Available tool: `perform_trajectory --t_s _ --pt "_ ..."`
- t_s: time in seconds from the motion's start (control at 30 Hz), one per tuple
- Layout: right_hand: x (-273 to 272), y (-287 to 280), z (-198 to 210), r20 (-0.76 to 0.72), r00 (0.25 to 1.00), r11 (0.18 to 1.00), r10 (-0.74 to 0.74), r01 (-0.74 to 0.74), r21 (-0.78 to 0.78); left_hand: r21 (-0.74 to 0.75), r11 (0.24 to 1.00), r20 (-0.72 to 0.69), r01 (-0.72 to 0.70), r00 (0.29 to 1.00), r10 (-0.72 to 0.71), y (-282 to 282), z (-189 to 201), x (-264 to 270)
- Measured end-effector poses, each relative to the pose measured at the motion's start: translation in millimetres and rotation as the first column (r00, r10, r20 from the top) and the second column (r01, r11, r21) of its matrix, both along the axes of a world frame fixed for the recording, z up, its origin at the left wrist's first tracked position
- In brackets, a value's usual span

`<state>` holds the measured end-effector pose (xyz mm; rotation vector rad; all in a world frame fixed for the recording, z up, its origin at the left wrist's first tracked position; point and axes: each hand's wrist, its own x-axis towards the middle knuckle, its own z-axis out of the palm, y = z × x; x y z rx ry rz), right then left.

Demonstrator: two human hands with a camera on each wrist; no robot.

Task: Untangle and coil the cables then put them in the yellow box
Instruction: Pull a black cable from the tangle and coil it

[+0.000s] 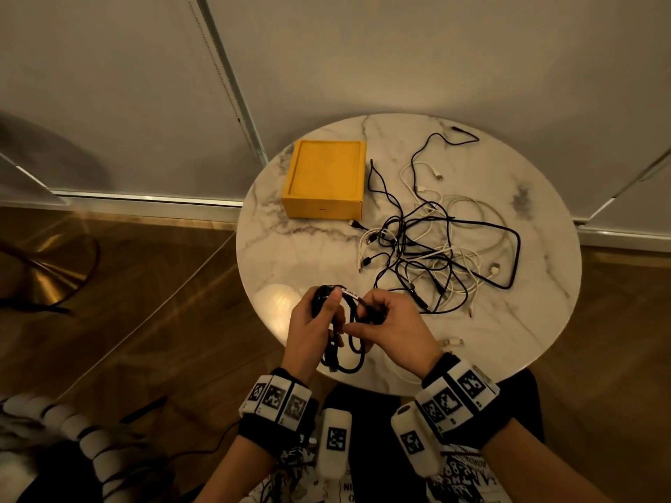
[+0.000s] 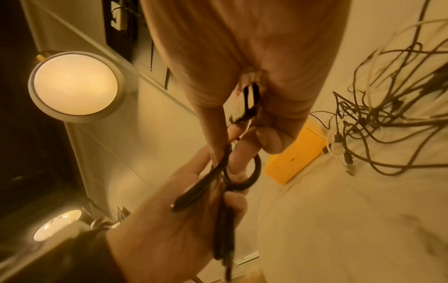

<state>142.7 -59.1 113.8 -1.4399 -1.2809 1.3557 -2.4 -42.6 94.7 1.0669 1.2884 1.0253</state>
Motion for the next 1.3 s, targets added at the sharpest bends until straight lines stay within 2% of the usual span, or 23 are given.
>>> perform_trajectory --t_s 0.23,0.33,0.43,0.6,0.67,0.77,0.83,0.93,1.03,1.1,1.17,1.23,1.3 --pt "1.2 0.1 2.5 0.164 0.986 1.000 0.009 -0.006 -0.020 0.024 0.998 0.017 -0.055 0.998 0.055 1.6 -0.5 5.7" --pt "3.5 -0.9 5.6 0.062 0.997 0.998 0.038 -0.036 -0.046 0.012 0.998 0.032 -0.066 0.997 0.065 2.7 -0.2 9.8" --pt "7.0 -0.5 7.6 -0.052 0.996 0.992 0.073 -0.078 -0.102 0.062 0.998 0.006 -0.030 1.000 0.030 4.1 2.7 8.8" --pt "14.8 4.0 2.6 -0.022 1.000 0.987 0.014 -0.018 -0.162 0.153 0.979 -0.023 0.135 0.991 -0.134 1.9 12.9 3.3" --pt "16.1 4.5 1.3 -0.054 0.998 0.984 0.020 -0.029 -0.177 0.168 0.976 -0.019 0.140 0.990 -0.139 2.5 13.3 2.2" --pt "15.4 4.0 2.6 -0.159 0.986 0.976 0.059 -0.090 -0.199 0.160 0.980 -0.048 0.119 0.992 -0.113 7.9 8.4 2.2" --pt "17.8 4.7 4.4 -0.218 0.973 0.970 0.076 -0.122 -0.208 0.109 0.976 -0.056 0.191 0.981 -0.186 9.2 5.4 5.1" --pt "25.4 6.6 6.7 -0.266 0.959 0.967 0.098 -0.156 -0.204 0.021 0.962 0.016 0.272 0.962 -0.273 6.7 6.5 7.3" --pt "28.3 5.4 7.5 -0.256 0.957 0.960 0.138 -0.192 -0.203 0.072 0.963 -0.059 0.262 0.964 -0.258 9.8 5.1 4.2" --pt "26.9 4.9 5.1 -0.193 0.971 0.965 0.144 -0.181 -0.191 0.084 0.962 -0.129 0.261 0.960 -0.250 12.1 2.6 3.0" --pt "26.8 6.1 3.9 0.022 0.985 0.980 0.173 -0.169 -0.105 0.089 0.962 -0.168 0.256 0.956 -0.239 11.6 2.6 4.0" --pt "28.8 7.6 4.1 0.290 0.933 0.975 0.212 -0.221 -0.001 0.086 0.968 -0.181 0.235 0.959 -0.217 11.3 4.1 5.5" --pt "30.3 7.3 4.8 0.400 0.885 0.962 0.239 -0.273 0.030 0.043 0.979 -0.100 0.199 0.976 -0.194 10.6 5.4 7.0"
